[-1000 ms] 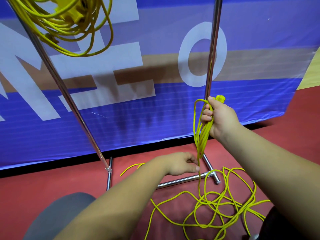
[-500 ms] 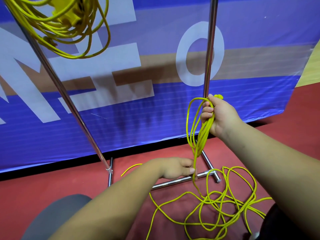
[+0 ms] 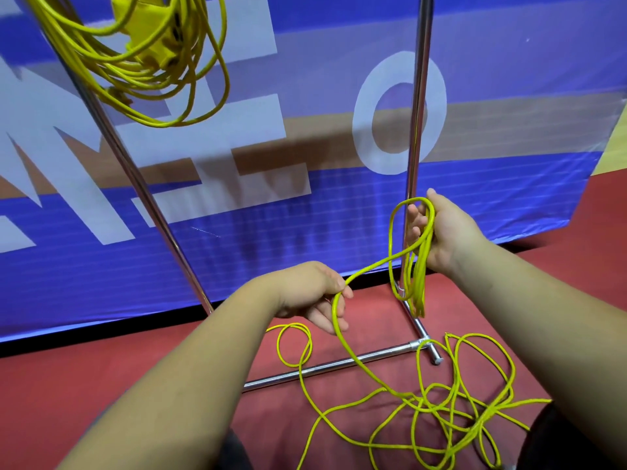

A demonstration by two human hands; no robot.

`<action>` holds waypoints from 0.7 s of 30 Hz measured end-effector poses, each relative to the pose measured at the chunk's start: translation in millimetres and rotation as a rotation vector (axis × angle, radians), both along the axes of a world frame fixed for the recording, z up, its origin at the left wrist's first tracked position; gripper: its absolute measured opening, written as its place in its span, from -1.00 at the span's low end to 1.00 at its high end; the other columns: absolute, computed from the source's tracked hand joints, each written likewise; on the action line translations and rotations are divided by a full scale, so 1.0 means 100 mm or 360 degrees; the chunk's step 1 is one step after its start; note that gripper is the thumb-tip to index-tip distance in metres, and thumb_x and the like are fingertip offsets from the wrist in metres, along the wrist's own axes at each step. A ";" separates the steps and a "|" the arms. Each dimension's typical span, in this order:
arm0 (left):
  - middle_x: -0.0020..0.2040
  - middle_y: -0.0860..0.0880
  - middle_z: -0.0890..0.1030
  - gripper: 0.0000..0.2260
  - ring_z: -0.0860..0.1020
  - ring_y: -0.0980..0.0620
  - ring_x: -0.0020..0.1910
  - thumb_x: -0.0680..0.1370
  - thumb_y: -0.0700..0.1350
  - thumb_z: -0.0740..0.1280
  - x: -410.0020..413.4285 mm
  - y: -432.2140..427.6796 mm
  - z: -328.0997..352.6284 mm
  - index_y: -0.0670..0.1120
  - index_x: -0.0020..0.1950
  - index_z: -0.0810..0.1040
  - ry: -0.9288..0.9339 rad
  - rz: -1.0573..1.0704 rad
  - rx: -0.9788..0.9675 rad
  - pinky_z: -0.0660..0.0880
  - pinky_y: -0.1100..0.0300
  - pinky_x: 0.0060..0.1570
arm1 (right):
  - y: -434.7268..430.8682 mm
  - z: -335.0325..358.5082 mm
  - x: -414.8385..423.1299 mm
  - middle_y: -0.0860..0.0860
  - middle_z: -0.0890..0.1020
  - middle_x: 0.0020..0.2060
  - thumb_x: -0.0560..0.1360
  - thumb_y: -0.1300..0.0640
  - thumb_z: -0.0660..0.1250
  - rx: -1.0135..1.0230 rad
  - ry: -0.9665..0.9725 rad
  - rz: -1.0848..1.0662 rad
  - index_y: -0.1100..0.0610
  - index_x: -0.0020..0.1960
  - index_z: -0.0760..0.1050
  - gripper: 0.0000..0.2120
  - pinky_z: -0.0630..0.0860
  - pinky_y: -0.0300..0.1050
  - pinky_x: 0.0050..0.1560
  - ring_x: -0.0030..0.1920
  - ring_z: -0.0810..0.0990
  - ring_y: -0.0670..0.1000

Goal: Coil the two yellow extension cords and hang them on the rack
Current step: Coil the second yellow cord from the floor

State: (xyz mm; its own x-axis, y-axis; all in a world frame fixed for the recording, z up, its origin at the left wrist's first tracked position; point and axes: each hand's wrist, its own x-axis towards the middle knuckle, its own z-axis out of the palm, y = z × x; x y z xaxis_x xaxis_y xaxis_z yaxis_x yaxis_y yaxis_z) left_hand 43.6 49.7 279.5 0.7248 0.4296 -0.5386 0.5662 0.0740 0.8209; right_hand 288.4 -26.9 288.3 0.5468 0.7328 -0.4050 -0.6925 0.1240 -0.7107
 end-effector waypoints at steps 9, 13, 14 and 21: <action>-0.26 -0.13 0.49 -0.84 0.58 -0.07 -0.32 0.75 -0.23 0.08 0.07 -0.13 -0.05 -0.16 0.20 0.44 -0.0177 0.0035 -0.0384 0.65 -0.23 0.07 | 0.03 -0.03 -0.08 0.07 0.69 -0.10 0.72 -0.18 0.24 -0.0052 0.0100 -0.0154 0.14 0.04 0.49 -0.63 0.69 -0.04 -0.33 -0.32 0.76 -0.01; -0.31 0.00 0.31 -0.81 0.28 0.09 -0.41 0.75 -0.16 0.07 0.11 -0.20 -0.11 -0.03 0.16 0.47 -0.0131 -0.0216 -0.0257 0.55 0.06 -0.10 | 0.01 -0.03 -0.09 -0.02 0.63 -0.24 0.61 -0.38 0.28 -0.0237 -0.0069 -0.0150 0.07 -0.06 0.50 -0.52 0.65 -0.10 -0.36 -0.39 0.68 -0.03; -0.31 0.01 0.30 -0.80 0.26 0.08 -0.41 0.76 -0.14 0.08 0.12 -0.23 -0.10 -0.02 0.13 0.49 -0.0179 -0.0271 -0.0232 0.49 0.10 -0.13 | 0.01 -0.04 -0.10 -0.03 0.56 -0.33 0.59 -0.40 0.29 -0.0289 -0.0113 -0.0142 0.06 -0.15 0.47 -0.49 0.58 -0.18 -0.43 -0.49 0.58 -0.04; -0.27 -0.01 0.43 -0.71 0.21 0.03 -0.33 0.77 -0.11 0.10 0.21 -0.25 -0.08 -0.04 0.13 0.62 -0.0659 -0.0288 -0.0193 0.32 0.16 -0.22 | 0.03 -0.02 -0.15 -0.07 0.63 -0.41 0.59 -0.32 0.38 -0.0349 -0.0164 0.0212 0.03 -0.06 0.51 -0.59 0.47 -0.27 -0.49 -0.53 0.55 -0.11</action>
